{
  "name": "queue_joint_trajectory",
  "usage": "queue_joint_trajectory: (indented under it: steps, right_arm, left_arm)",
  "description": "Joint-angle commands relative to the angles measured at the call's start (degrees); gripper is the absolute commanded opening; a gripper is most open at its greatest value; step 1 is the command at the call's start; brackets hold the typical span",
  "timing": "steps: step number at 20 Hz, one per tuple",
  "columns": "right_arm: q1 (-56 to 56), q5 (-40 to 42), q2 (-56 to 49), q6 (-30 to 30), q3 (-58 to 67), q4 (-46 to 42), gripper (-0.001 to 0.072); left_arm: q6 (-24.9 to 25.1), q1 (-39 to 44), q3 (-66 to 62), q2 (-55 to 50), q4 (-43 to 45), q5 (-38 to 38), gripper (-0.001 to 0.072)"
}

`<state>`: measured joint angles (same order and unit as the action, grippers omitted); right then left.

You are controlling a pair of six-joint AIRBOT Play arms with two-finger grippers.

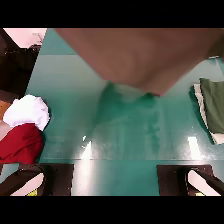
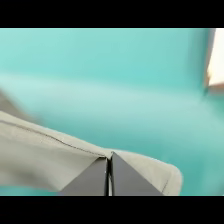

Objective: Fold the shirts.

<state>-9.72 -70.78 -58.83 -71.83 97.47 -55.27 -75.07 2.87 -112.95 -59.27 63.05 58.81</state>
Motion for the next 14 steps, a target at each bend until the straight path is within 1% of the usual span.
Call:
queue_joint_trajectory:
  steps: [1,4,6,8,11,14]
  right_arm:
    - [-2.97,0.13,4.0,-0.35,9.92,-0.33,0.0016]
    - [-6.86,-0.39,5.7,-0.87,16.81,-0.33,0.0016]
    - [-9.77,-1.77,5.81,-1.88,21.18,-0.31,0.0016]
    - [-11.26,-2.21,5.81,-2.69,23.28,-0.26,0.0016]
    - [-9.73,-2.75,5.81,-2.78,20.09,-0.31,0.0016]
    - [-5.2,-4.72,2.86,-2.8,13.99,-0.66,0.0016]
  left_arm:
    - [0.42,-0.04,-6.82,4.37,0.37,-2.4,0.0025]
    - [0.44,-0.04,-6.82,9.22,0.37,-6.64,0.0024]
    - [0.39,-0.04,-6.84,11.65,0.33,-7.65,0.0024]
    - [0.26,-0.04,-7.45,12.55,0.02,-6.32,0.0024]
    - [0.02,-0.04,-7.15,11.69,1.22,-1.16,0.0024]
    - [-0.17,-0.04,0.46,9.49,3.15,2.51,0.0024]
